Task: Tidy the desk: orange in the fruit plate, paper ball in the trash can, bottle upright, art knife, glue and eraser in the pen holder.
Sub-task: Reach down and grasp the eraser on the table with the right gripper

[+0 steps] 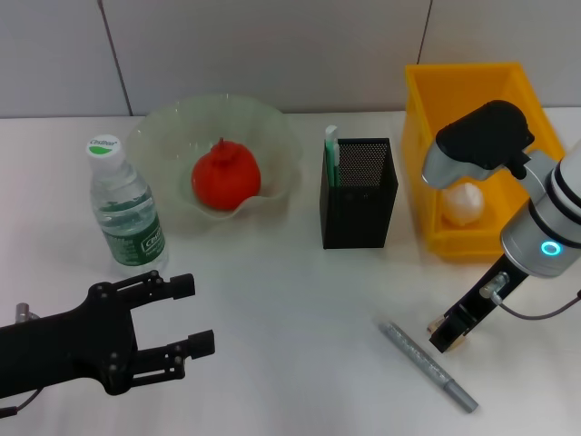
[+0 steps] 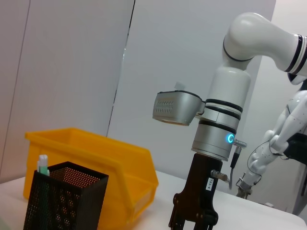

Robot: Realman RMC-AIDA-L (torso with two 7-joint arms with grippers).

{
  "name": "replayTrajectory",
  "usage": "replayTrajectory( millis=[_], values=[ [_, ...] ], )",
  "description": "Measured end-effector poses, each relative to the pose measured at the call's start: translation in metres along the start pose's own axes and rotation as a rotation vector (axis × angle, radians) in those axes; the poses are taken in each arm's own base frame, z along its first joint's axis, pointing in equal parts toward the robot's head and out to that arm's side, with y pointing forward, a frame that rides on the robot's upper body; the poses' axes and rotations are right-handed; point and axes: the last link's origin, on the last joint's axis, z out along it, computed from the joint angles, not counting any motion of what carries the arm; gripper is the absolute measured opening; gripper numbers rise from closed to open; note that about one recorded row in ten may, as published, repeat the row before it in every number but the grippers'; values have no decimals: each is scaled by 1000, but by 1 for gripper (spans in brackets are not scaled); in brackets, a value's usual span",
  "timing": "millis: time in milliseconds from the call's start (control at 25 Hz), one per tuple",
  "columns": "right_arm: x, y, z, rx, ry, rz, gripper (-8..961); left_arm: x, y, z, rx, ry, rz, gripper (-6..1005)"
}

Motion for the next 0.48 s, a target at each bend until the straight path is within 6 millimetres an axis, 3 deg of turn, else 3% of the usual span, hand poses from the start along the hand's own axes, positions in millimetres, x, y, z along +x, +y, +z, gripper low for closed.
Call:
replayTrajectory(
  millis=[360,480],
  values=[
    [-2,3,3,22,30,-5,494,0,1,0,-2,2,0,785],
    [-2,3,3,24,32,-2,414,0,1,0,-2,2,0,785]
  ],
)
